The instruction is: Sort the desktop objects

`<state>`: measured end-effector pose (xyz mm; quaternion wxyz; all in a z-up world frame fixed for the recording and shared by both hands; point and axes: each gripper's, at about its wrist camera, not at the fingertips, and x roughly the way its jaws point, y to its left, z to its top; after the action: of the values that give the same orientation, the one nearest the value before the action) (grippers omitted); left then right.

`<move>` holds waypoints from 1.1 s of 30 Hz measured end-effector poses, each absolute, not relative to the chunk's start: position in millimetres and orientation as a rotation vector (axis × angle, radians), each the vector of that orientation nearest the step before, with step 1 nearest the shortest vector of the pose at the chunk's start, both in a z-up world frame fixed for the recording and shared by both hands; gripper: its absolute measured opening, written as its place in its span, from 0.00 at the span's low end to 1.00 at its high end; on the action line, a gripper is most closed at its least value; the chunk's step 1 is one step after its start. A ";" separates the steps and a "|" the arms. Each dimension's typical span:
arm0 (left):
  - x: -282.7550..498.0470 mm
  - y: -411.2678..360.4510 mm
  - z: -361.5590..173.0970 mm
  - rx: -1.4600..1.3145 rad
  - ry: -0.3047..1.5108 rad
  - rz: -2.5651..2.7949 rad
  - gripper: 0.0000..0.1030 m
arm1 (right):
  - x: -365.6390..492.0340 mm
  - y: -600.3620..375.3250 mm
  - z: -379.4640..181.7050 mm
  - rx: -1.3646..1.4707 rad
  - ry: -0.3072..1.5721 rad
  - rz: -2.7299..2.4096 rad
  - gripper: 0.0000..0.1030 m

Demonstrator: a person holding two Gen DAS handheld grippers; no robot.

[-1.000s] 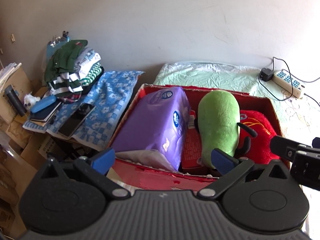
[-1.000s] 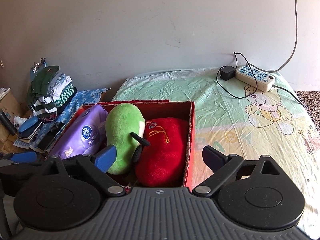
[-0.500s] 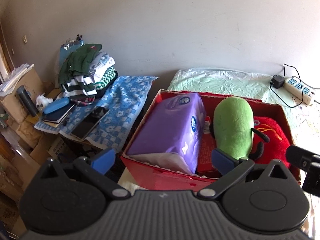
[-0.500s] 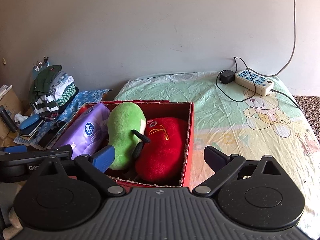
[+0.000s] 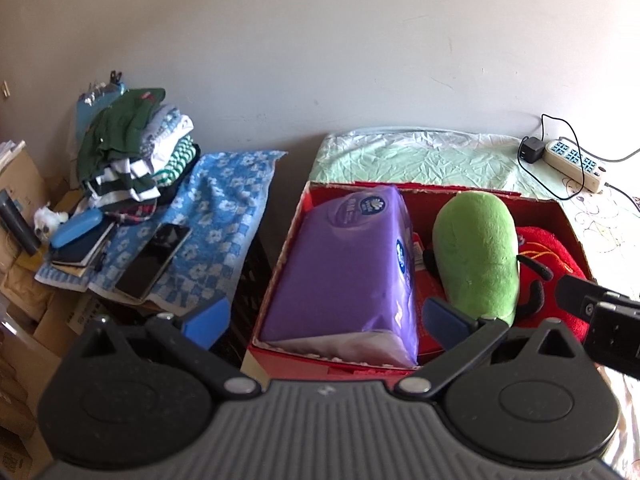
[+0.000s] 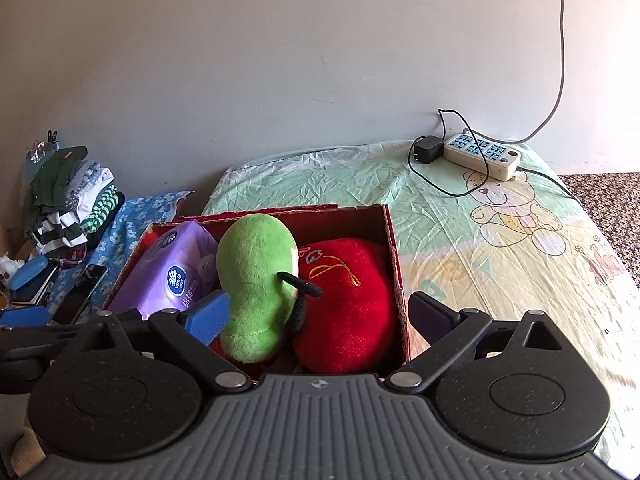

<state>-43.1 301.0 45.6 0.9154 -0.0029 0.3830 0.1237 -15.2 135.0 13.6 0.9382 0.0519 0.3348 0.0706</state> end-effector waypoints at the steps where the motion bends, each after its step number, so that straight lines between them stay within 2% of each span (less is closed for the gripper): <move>1: -41.8 303.3 44.9 -0.009 0.794 0.242 0.99 | -15.6 137.0 13.4 0.105 0.689 0.138 0.95; 33: -27.1 326.5 42.5 -0.051 0.812 0.226 0.99 | 2.6 155.1 28.8 0.037 0.714 0.106 0.95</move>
<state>-27.2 326.5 42.5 0.9122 -0.0248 0.3940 0.1095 2.6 155.1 28.8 0.9354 0.0179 0.3495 0.0516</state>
